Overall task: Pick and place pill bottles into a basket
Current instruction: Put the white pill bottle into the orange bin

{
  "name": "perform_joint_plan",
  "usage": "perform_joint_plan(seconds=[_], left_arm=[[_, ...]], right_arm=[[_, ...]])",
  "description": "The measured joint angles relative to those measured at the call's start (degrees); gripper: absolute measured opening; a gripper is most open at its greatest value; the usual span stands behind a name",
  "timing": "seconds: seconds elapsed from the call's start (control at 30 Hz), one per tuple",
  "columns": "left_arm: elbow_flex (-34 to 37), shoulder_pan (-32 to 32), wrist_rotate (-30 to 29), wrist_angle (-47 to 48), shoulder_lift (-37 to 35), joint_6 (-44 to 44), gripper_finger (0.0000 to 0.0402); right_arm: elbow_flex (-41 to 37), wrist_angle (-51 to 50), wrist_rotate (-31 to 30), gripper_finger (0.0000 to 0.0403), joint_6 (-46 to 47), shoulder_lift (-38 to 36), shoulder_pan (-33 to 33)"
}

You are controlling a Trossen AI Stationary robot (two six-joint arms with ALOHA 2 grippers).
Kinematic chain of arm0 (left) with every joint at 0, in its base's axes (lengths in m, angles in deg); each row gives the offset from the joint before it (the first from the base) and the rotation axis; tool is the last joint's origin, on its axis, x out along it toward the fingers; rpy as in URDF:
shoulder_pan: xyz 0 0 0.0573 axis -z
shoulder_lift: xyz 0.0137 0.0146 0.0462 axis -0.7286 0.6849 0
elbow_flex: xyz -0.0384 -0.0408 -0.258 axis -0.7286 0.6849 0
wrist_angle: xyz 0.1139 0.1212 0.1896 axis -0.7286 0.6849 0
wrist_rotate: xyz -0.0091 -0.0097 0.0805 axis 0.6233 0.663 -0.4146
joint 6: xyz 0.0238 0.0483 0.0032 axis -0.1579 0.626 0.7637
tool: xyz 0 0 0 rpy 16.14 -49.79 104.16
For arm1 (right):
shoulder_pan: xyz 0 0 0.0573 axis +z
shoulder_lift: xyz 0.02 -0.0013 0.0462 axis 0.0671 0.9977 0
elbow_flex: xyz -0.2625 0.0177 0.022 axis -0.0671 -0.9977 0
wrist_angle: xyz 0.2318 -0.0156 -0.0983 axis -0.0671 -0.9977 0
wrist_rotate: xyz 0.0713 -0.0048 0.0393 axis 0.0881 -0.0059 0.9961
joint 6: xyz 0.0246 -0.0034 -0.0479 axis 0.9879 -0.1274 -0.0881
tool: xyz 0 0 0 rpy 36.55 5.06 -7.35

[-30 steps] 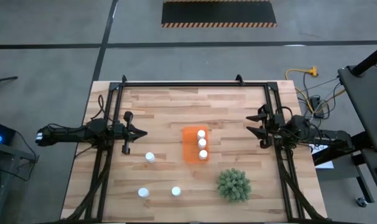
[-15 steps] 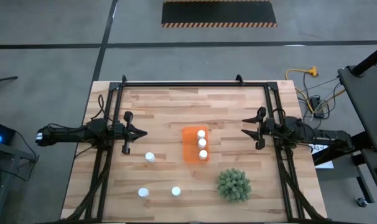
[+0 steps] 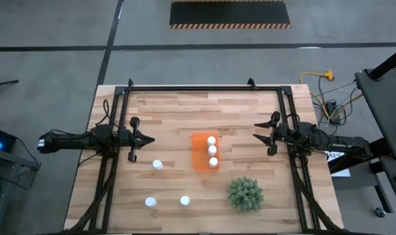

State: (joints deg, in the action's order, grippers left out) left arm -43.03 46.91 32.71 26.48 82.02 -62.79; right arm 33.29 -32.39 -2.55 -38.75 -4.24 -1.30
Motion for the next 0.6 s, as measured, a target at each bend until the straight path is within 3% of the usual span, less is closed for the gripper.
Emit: perform_joint_plan(seconds=[0.6], left_arm=[[0.0,0.0,0.1,-2.0,-0.1,-3.8,0.0000]], right_arm=[[0.0,0.0,0.0,0.0206,-5.5,0.1,0.0]])
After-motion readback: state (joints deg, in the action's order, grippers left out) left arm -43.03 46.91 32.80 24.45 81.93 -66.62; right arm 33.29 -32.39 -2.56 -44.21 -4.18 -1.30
